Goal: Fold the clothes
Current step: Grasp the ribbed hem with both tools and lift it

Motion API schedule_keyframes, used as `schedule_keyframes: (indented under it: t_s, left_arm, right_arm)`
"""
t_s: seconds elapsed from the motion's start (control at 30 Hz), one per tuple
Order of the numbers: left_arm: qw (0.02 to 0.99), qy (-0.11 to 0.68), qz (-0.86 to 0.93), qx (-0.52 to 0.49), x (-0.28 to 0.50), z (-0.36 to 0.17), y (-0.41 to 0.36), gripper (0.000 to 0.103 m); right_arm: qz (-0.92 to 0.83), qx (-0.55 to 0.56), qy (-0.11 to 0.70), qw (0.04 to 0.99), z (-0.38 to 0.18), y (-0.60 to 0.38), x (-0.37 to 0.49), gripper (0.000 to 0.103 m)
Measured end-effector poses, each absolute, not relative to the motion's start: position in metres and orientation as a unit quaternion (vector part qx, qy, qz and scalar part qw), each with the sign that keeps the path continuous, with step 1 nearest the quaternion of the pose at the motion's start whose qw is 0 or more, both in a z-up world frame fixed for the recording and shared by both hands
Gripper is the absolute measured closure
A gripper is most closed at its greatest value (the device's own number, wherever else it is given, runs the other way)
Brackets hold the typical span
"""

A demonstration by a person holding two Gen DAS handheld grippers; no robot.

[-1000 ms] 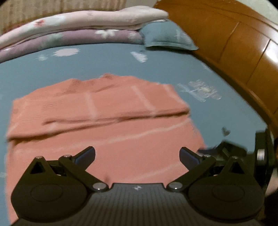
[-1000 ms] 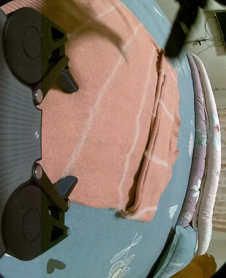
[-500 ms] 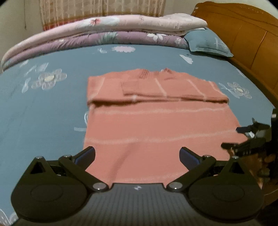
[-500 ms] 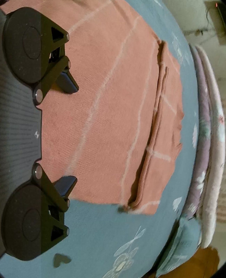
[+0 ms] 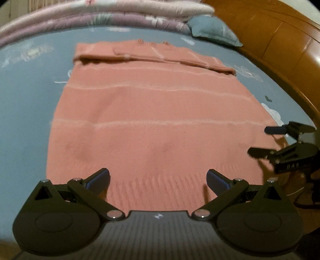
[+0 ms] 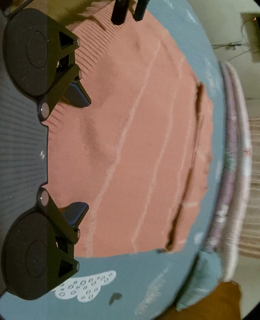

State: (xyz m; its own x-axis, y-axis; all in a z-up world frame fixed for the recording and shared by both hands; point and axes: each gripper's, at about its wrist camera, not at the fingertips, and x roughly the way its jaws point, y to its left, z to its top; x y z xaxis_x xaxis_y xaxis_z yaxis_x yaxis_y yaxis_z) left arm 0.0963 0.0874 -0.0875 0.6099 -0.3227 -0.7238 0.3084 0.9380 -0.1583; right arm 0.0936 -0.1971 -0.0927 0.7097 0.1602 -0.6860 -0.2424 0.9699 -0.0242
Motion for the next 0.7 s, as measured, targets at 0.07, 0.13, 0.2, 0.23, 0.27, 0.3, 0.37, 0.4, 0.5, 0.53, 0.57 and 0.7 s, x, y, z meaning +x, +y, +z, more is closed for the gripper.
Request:
schedule_keyframes:
  t_s: [0.07, 0.13, 0.2, 0.23, 0.27, 0.3, 0.37, 0.4, 0.5, 0.53, 0.57, 0.7]
  left_arm:
    - [0.907, 0.388, -0.164, 0.007, 0.075, -0.089, 0.086, 0.001]
    - [0.914, 0.373, -0.157, 0.023, 0.057, -0.091, 0.084, 0.001]
    - [0.919, 0.361, -0.155, 0.037, 0.040, -0.093, 0.082, 0.001]
    - [0.920, 0.356, -0.159, 0.044, 0.033, -0.095, 0.081, 0.001]
    - [0.920, 0.354, -0.162, 0.049, 0.026, -0.097, 0.080, 0.001]
    - [0.920, 0.353, -0.163, 0.051, 0.023, -0.099, 0.080, 0.001]
    - [0.922, 0.345, -0.166, 0.058, 0.014, -0.101, 0.078, 0.001]
    - [0.924, 0.338, -0.168, 0.063, 0.010, -0.100, 0.077, 0.001]
    - [0.929, 0.310, -0.176, 0.094, 0.001, -0.098, 0.069, 0.001]
    - [0.930, 0.299, -0.179, 0.115, -0.001, -0.098, 0.064, 0.001]
    - [0.930, 0.288, -0.181, 0.138, -0.002, -0.099, 0.058, 0.001]
    - [0.922, 0.250, -0.192, 0.225, -0.005, -0.104, 0.034, 0.001]
  right_arm:
    - [0.097, -0.038, 0.347, 0.932, -0.096, -0.199, 0.082, 0.000]
    - [0.090, -0.038, 0.332, 0.938, -0.098, -0.197, 0.072, 0.000]
    - [0.086, -0.042, 0.318, 0.943, -0.100, -0.195, 0.063, 0.000]
    - [0.085, -0.041, 0.313, 0.945, -0.100, -0.194, 0.058, 0.000]
    - [0.085, -0.037, 0.310, 0.946, -0.101, -0.195, 0.054, 0.000]
    - [0.085, -0.033, 0.306, 0.948, -0.102, -0.195, 0.049, 0.000]
    - [0.083, -0.037, 0.299, 0.950, -0.102, -0.194, 0.037, 0.000]
    - [0.083, -0.048, 0.297, 0.950, -0.101, -0.192, 0.029, 0.000]
    - [0.089, -0.090, 0.290, 0.949, -0.101, -0.184, 0.004, 0.000]
    - [0.090, -0.107, 0.285, 0.948, -0.101, -0.180, -0.003, 0.000]
    - [0.091, -0.125, 0.278, 0.948, -0.102, -0.176, -0.009, 0.000]
    - [0.096, -0.201, 0.258, 0.940, -0.104, -0.158, -0.024, 0.000]
